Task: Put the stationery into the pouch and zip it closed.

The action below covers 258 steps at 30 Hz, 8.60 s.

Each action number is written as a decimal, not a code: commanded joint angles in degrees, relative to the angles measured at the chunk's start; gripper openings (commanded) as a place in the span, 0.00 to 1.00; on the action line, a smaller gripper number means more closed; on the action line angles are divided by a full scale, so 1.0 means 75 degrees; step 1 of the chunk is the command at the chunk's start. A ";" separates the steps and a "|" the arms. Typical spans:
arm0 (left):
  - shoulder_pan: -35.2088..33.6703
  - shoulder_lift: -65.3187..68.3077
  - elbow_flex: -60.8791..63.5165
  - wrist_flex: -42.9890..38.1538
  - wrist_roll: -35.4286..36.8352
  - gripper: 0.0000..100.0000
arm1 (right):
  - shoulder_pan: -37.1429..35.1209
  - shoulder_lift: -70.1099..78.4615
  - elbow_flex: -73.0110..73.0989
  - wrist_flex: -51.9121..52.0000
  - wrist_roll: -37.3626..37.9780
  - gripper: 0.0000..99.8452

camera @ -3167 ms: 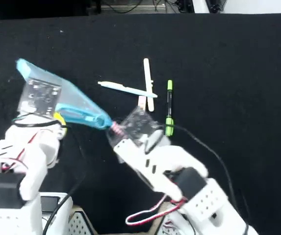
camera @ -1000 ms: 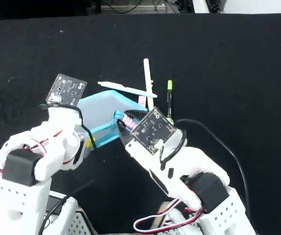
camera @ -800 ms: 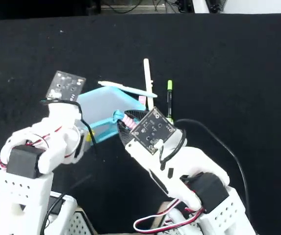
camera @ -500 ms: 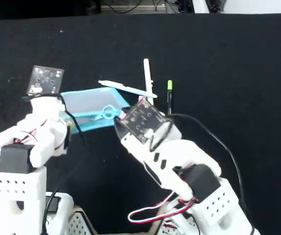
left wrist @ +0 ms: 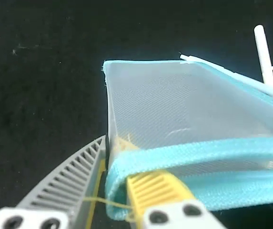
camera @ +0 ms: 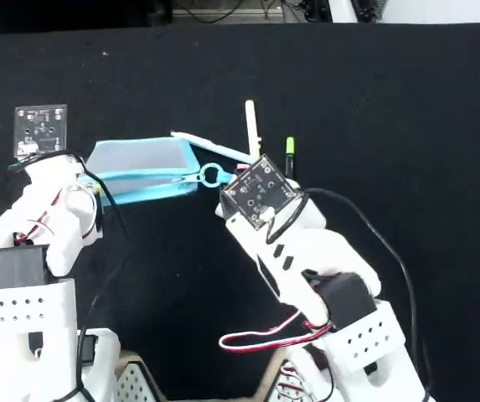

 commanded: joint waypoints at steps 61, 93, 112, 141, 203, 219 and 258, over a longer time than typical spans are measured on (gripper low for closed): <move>-0.0967 -0.0070 0.0358 -0.0082 0.0457 0.03 | 0.3048 1.3931 -1.2126 0.4056 -0.1993 0.10; -0.0967 -0.0070 0.0369 -0.0070 0.0469 0.03 | 0.3388 1.7424 -2.0179 0.7267 -0.1981 0.01; -0.0674 -0.0070 0.0369 -0.0070 0.0469 0.03 | 0.1653 0.5878 -1.0848 0.6119 -0.3458 0.01; 0.0264 -0.0070 0.0299 0.0270 0.0410 0.03 | -0.2520 -0.1612 0.0791 -0.5275 -0.2122 0.01; 0.0205 -0.0070 0.0299 0.0258 0.0410 0.03 | 0.2028 0.6593 -0.4988 0.1852 -0.2368 0.18; 0.0205 -0.0070 0.0311 0.0246 0.0410 0.03 | 0.1793 1.0778 -0.5679 -0.0387 0.1102 0.17; 0.0205 -0.0070 0.0322 0.0234 0.0422 0.03 | 0.4161 0.9922 -0.7320 0.2837 0.0527 0.16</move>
